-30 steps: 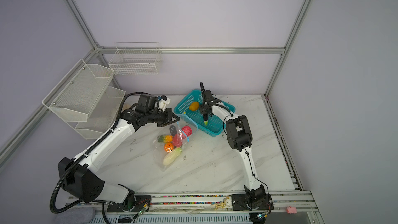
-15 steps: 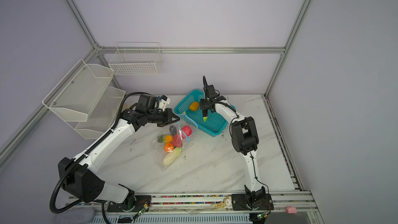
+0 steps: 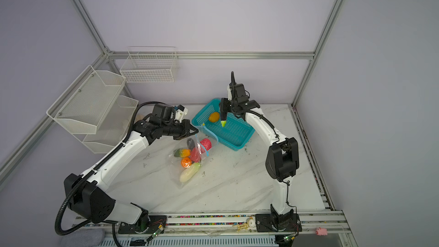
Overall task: Place the food in the zip-top bag and seal the zipper
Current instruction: 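Lift the eggplant out of the basket with the right gripper, then carry the eggplant over the bag mouth held by the left gripper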
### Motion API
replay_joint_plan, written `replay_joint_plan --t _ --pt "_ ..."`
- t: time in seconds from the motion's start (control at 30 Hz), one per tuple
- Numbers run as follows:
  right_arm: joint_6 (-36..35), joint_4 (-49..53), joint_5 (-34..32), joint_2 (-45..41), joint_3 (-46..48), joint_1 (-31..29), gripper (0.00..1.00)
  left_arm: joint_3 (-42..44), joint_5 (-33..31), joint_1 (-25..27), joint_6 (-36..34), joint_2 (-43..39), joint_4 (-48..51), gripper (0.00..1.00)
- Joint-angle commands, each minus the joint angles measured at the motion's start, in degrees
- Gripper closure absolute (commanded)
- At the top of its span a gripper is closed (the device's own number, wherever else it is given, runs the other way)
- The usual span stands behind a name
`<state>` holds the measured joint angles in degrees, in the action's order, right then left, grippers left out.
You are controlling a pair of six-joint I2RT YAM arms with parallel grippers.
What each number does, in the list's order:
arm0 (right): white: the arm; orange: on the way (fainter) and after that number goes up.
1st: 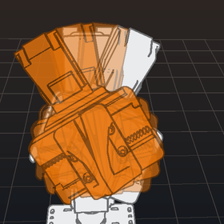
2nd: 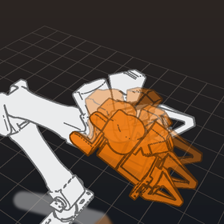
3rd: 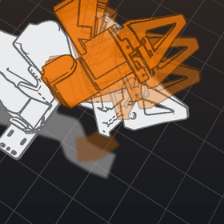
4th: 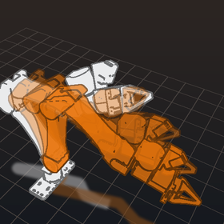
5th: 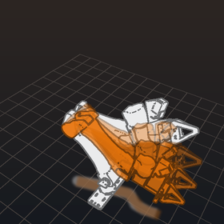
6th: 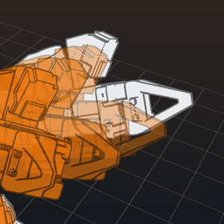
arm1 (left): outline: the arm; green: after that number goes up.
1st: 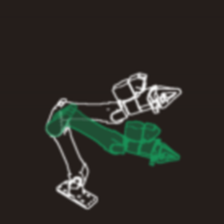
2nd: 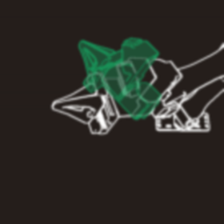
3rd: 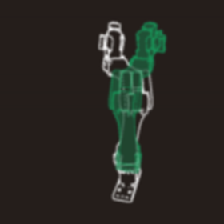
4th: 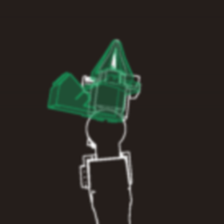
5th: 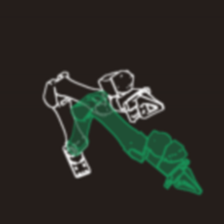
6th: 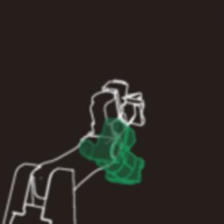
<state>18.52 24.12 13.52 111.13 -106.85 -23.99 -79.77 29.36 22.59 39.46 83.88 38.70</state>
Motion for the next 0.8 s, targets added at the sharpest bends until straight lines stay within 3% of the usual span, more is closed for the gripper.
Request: replay_joint_plan --t 0.0,0.3,0.77 --pt "1.18 -2.27 9.99 -3.67 3.60 0.26 0.49 0.84 0.80 0.20 -0.35 -1.44 -1.45 1.00" --pt "-2.28 1.90 19.20 -10.85 11.17 -0.79 0.50 0.20 1.22 0.22 -0.44 -1.49 -1.46 1.00" --pt "-9.22 11.40 23.95 -12.40 12.76 -5.32 0.52 -0.04 1.75 0.45 -0.13 -1.25 -2.05 1.00"
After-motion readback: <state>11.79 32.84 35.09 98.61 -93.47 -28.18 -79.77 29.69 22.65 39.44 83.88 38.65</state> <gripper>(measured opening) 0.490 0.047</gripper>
